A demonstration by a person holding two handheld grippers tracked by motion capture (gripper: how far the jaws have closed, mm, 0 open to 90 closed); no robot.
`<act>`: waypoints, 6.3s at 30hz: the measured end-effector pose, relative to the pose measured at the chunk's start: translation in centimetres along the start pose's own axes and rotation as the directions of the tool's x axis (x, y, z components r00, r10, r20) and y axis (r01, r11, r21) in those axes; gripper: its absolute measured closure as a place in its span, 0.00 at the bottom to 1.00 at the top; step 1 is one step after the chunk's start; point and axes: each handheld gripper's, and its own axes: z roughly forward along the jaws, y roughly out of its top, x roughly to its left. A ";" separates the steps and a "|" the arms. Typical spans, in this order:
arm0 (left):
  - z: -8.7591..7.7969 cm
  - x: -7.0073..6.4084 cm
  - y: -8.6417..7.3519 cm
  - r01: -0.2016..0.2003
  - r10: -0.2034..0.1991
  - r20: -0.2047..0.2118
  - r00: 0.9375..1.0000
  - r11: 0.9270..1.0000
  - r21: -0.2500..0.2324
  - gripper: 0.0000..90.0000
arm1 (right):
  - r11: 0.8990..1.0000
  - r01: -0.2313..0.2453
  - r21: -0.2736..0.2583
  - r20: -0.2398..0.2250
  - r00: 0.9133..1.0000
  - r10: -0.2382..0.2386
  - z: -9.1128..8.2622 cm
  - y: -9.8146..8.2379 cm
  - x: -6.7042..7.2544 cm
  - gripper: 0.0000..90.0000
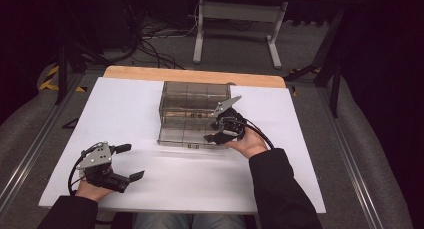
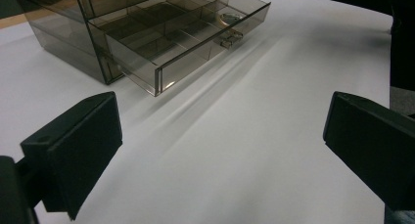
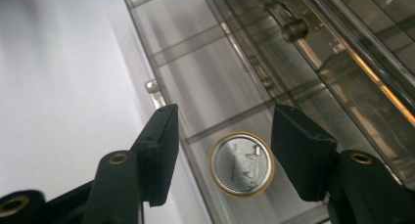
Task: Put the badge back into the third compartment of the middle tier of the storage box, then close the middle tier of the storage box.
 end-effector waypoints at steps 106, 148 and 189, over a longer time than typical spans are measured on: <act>0.0 -0.1 0.0 -0.004 0.004 0.003 1.000 1.000 -0.005 0.02 | 0.994 0.090 0.066 -0.025 0.996 -0.088 6.6 -0.5 4.6 1.00; 0.0 0.0 0.0 -0.010 0.010 0.003 1.000 1.000 -0.002 0.02 | 0.998 0.044 0.037 -0.005 0.999 -0.044 5.9 -0.1 3.3 1.00; 0.0 0.0 0.0 -0.012 0.012 0.003 1.000 1.000 -0.004 0.02 | 1.000 0.007 0.021 0.006 1.000 -0.007 6.1 0.7 1.3 1.00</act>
